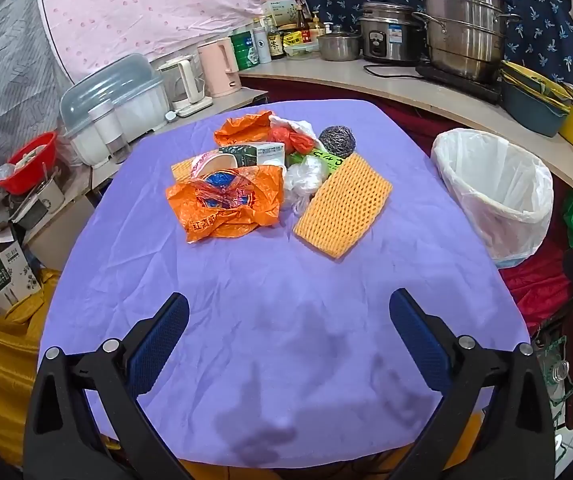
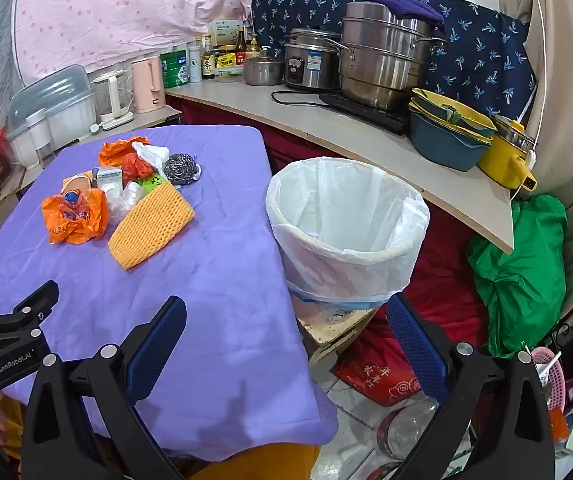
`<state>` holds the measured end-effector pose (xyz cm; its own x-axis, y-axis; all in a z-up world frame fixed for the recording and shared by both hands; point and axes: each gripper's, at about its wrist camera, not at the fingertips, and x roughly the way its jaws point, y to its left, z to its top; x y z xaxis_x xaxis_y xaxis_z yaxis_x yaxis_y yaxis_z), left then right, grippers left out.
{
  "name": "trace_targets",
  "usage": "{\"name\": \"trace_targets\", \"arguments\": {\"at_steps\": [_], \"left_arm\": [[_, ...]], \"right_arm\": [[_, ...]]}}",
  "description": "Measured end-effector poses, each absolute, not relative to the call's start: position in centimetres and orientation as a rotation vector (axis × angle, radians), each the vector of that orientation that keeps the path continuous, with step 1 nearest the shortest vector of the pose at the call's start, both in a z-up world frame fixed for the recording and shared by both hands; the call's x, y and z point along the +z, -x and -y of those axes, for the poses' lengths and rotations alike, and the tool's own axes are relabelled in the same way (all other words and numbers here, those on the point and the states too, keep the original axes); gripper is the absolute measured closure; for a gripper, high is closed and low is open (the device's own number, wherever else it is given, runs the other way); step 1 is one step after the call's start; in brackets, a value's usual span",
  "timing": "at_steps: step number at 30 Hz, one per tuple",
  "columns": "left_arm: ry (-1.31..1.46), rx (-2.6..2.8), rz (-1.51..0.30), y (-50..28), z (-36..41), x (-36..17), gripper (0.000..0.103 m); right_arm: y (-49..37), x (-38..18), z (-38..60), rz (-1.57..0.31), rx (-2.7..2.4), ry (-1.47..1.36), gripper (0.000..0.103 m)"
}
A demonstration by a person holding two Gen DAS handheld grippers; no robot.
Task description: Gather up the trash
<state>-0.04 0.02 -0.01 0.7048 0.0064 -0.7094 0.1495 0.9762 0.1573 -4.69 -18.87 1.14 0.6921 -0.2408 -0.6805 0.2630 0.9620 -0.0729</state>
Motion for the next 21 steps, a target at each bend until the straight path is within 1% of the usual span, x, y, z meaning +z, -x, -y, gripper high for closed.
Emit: {"name": "trace_targets", "arguments": {"at_steps": [9, 14, 21], "left_arm": [[-0.173, -0.087, -0.785, -0.6, -0.3, 0.0, 0.007], [-0.193, -0.071, -0.781, -0.8, 0.0, 0.8, 0.007], [-0.204, -0.072, -0.772, -0.2, -0.3, 0.3, 0.007]], "right_arm": [[4.6, 1.2, 18.8, -0.754, -0.281, -0.031, 0.007], [4.6, 1.3, 18.7, -0.753, -0.282, -0.03, 0.007], [4.6, 1.4, 18.7, -0.753, -0.279, -0.028, 0.007]]}}
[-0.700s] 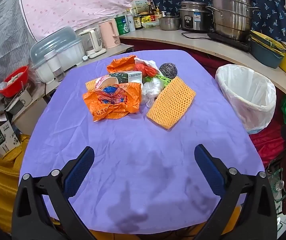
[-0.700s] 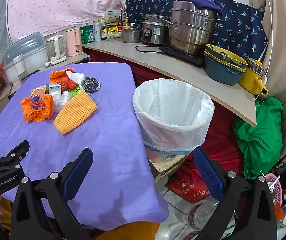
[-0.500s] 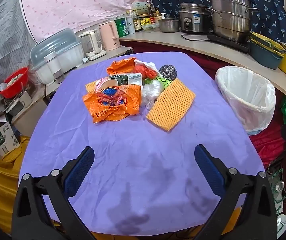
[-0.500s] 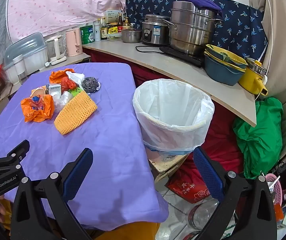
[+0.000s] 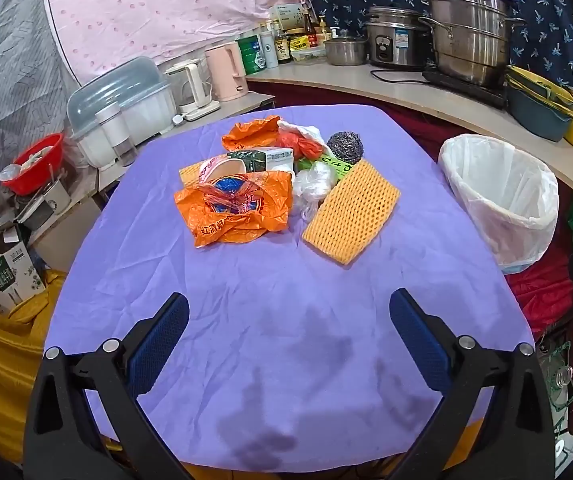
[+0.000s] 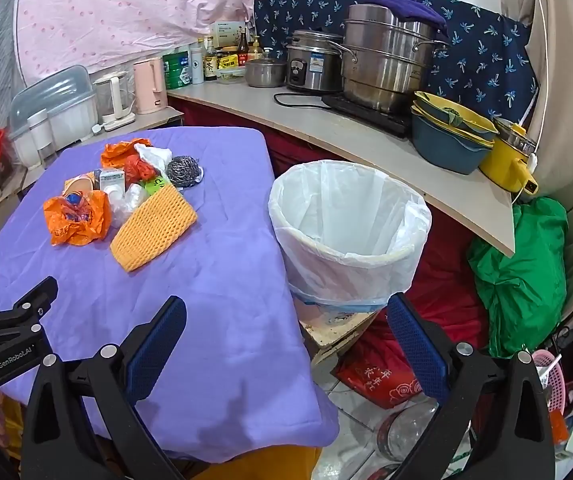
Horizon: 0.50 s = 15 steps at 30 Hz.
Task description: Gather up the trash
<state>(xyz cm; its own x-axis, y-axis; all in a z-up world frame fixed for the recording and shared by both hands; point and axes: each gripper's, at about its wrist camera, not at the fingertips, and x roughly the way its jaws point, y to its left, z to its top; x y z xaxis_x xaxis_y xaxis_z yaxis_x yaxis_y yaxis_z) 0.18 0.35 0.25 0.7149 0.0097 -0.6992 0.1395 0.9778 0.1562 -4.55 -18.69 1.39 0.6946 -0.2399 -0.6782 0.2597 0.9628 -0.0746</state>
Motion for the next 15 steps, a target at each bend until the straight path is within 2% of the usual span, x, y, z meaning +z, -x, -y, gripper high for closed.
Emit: {"name": "trace_targets", "arguments": {"at_steps": [15], "left_arm": [[-0.178, -0.074, -0.729, -0.01, -0.64, 0.78, 0.007]], "right_arm": [[4.5, 1.4, 18.57, -0.752, -0.28, -0.028, 0.007]]}}
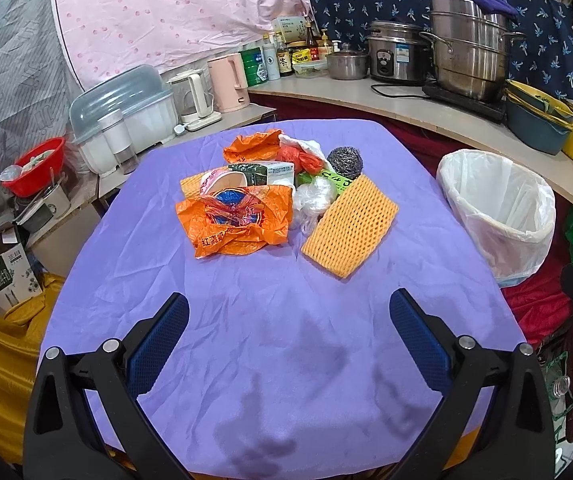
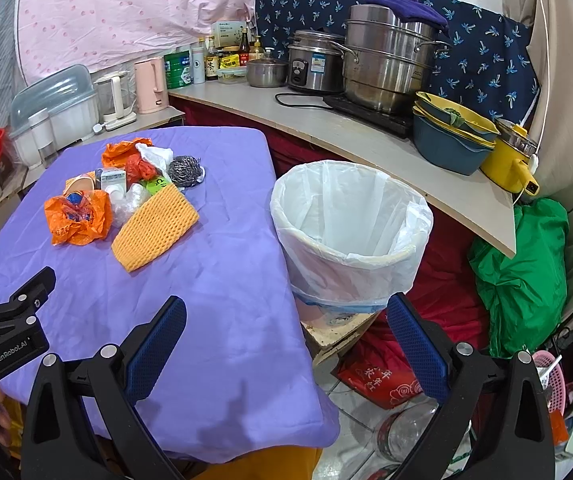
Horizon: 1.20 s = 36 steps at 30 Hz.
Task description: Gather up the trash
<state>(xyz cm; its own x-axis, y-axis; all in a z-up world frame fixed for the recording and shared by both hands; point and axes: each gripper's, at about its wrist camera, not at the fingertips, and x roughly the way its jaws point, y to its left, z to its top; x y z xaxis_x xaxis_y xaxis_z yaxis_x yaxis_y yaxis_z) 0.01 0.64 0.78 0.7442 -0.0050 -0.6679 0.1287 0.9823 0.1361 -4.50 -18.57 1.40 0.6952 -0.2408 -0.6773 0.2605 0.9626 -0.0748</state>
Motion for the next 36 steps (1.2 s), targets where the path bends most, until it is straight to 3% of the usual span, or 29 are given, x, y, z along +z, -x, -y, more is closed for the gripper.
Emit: {"name": "trace_targets", "arguments": {"at_steps": [36], "left_arm": [[-0.189, -0.086, -0.763, -0.09, -0.58, 0.27, 0.007]], "right_arm": [[4.61, 1.36, 18.47, -0.751, -0.28, -0.032, 0.007]]}}
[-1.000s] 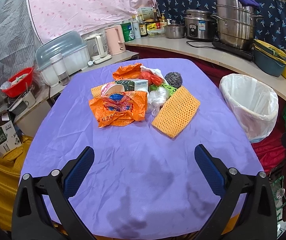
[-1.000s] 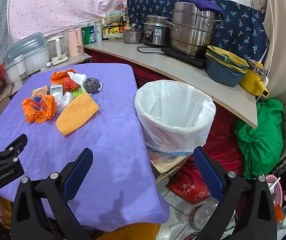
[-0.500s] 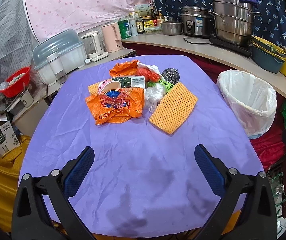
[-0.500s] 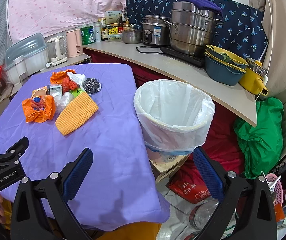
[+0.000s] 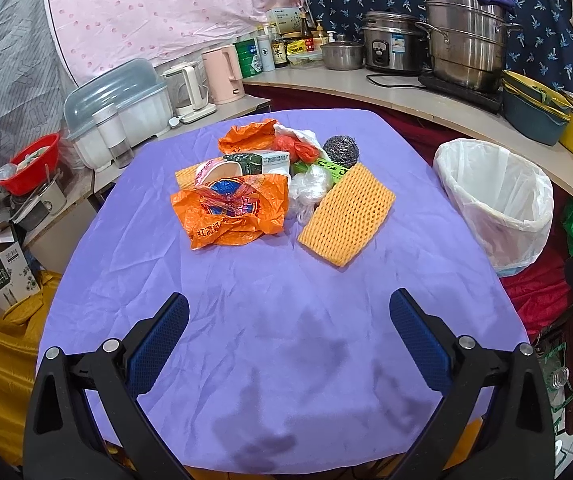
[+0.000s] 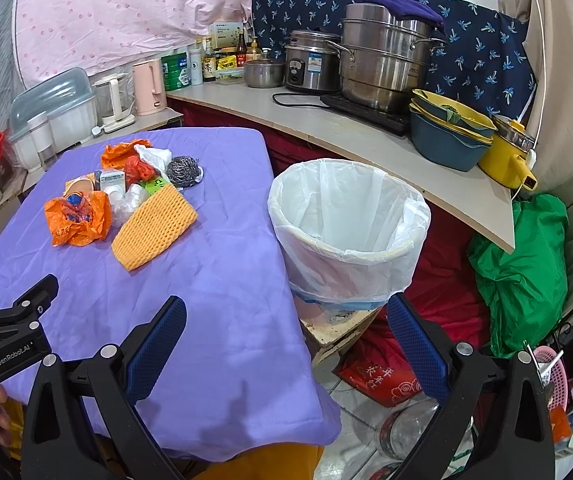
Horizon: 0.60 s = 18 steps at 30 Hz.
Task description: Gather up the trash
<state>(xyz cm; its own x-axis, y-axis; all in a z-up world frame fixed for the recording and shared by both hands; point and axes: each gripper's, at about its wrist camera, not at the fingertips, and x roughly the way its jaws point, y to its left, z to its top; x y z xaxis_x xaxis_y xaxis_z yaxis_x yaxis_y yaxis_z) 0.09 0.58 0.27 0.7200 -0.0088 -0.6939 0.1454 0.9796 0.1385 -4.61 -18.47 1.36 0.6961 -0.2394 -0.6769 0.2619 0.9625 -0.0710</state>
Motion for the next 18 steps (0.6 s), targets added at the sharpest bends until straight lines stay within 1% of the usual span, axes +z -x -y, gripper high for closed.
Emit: {"name": "trace_targets", "arguments": {"at_steps": [18], "left_arm": [[-0.185, -0.078, -0.758, -0.03, -0.84, 0.46, 0.007]], "right_arm": [[5.08, 1.44, 18.75, -0.743, -0.276, -0.037, 0.007]]}}
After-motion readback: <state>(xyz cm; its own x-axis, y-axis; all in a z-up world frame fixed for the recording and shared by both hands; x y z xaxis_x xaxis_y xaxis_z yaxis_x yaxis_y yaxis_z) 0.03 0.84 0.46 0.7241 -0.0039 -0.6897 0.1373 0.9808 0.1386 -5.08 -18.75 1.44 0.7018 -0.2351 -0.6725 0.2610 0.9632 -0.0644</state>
